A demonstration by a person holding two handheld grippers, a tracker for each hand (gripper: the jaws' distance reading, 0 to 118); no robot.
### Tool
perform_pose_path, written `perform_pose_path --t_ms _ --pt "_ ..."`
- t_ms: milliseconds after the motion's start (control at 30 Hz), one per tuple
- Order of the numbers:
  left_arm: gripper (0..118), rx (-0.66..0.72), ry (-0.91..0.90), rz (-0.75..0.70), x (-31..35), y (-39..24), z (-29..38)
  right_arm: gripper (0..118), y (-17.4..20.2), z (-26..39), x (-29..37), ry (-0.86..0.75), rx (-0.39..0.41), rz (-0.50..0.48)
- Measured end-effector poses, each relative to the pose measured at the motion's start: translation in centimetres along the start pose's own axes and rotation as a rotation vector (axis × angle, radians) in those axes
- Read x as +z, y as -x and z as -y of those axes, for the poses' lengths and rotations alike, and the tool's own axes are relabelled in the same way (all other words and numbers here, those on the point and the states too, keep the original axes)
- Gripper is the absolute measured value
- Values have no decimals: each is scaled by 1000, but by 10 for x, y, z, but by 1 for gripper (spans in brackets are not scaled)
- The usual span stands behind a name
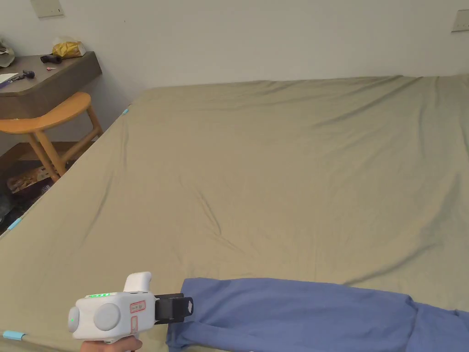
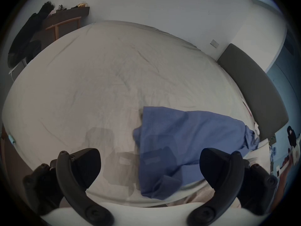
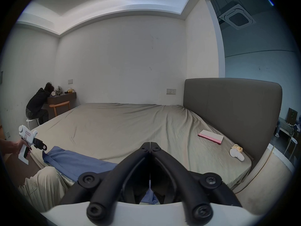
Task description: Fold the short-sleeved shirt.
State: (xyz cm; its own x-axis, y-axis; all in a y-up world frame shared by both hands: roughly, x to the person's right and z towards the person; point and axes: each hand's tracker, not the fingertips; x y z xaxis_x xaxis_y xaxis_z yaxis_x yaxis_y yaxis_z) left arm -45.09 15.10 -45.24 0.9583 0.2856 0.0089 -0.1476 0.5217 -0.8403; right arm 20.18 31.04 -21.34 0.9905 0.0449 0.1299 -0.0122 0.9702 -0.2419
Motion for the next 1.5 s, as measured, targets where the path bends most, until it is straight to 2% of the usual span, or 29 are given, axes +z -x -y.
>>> perform_pose_path --t_ms 67,167,233,333,367,400,433,467,500,567,633,667,767,800,900,1000,1100,1267,1367,1500 --pt "118 21 11 -105 -10 1 -1 0 0 1 -3 8 -16 -5" --pt "118 48 19 -174 -22 4 0 0 3 0 -5 14 -8 -4" --pt "117 34 38 -137 -31 4 2 0 4 0 -5 17 -3 -6" --pt "115 -13 42 -204 -38 -4 9 0 6 1 -8 23 10 -7" --pt "109 -26 47 -202 -41 -6 11 0 6 1 -9 27 11 -8" --pt "96 -22 65 -186 -44 -9 13 0 5 2 -10 30 5 -11" --pt "89 -20 81 -176 -46 -13 15 0 4 3 -10 31 0 -13" --pt "89 -70 68 -230 -45 -20 17 0 4 4 -11 31 -3 -16" --pt "86 -94 75 -218 -45 -26 18 0 4 4 -12 33 -4 -15" --pt "78 -67 70 -212 -45 -33 20 0 4 6 -13 34 -7 -15" --pt "64 -49 48 -220 -43 -38 21 0 4 6 -14 35 -11 -17" --pt "55 -43 41 -221 -43 -41 23 0 5 6 -13 34 -12 -18" --pt "9 -54 16 -216 -38 -54 26 0 4 6 -12 31 -17 -22" --pt "7 -30 0 -153 -36 -58 27 0 4 6 -11 32 -18 -22" --pt "7 -52 -2 -166 -29 -79 26 0 -1 6 -7 27 -23 -18" --pt "7 -27 -19 -113 -18 -83 20 0 -6 5 -5 25 -35 -7" --pt "6 34 -46 -66 -6 -70 11 0 -10 3 -2 21 -49 3" --pt "6 67 -62 -68 19 -37 -1 0 -12 2 -1 11 -65 16" --pt "6 115 -57 -9 26 -19 -6 0 -12 3 -1 8 -77 14" --pt "6 108 -59 -5 33 -11 -9 0 -5 0 -3 5 -75 1"
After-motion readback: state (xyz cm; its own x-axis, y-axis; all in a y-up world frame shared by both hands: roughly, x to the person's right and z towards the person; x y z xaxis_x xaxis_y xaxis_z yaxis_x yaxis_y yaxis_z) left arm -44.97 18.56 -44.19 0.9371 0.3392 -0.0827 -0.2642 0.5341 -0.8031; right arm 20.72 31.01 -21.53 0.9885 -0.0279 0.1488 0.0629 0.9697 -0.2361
